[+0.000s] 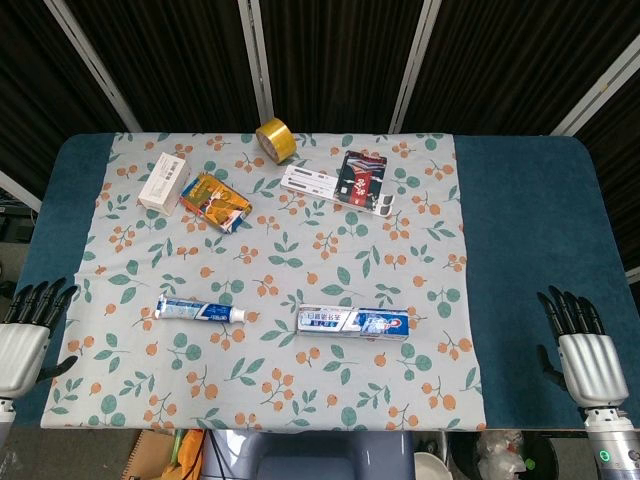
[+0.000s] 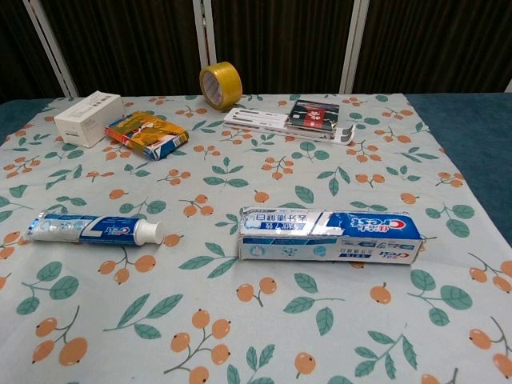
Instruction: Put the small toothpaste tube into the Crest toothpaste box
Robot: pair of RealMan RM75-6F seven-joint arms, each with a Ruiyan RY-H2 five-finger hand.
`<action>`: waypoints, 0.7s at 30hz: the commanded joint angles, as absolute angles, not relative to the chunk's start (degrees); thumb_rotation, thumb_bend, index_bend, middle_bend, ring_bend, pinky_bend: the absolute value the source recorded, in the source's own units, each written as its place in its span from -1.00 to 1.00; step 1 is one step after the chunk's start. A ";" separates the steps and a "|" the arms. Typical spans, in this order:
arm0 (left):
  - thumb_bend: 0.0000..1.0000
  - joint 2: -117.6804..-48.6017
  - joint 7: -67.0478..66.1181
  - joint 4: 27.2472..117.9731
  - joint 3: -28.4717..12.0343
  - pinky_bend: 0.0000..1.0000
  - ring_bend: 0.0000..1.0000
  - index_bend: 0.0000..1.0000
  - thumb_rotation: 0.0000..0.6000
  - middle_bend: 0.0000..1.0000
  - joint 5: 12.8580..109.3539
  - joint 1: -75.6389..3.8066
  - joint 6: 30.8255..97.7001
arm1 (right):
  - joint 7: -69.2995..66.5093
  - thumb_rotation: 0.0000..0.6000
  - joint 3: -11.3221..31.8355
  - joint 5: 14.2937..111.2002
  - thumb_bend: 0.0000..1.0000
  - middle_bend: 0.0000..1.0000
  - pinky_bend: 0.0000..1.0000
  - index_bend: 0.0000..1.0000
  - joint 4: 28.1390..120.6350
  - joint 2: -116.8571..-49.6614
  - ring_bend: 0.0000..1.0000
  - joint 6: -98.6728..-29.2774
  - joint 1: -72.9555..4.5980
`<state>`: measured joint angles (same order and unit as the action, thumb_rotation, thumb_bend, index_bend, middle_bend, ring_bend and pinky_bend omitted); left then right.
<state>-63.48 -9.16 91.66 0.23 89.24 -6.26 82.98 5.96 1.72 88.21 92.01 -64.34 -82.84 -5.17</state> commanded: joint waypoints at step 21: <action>-0.94 -62.40 -9.47 93.37 0.28 -0.96 -1.00 -1.00 1.00 -1.00 87.67 -6.76 81.33 | 5.37 1.00 1.31 86.65 -0.06 -1.00 -0.86 -1.00 93.77 -63.29 -1.00 -80.70 -5.51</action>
<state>-62.40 -9.50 93.32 0.35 87.83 -6.78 81.34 5.49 1.35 86.62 93.69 -63.37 -80.76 -5.49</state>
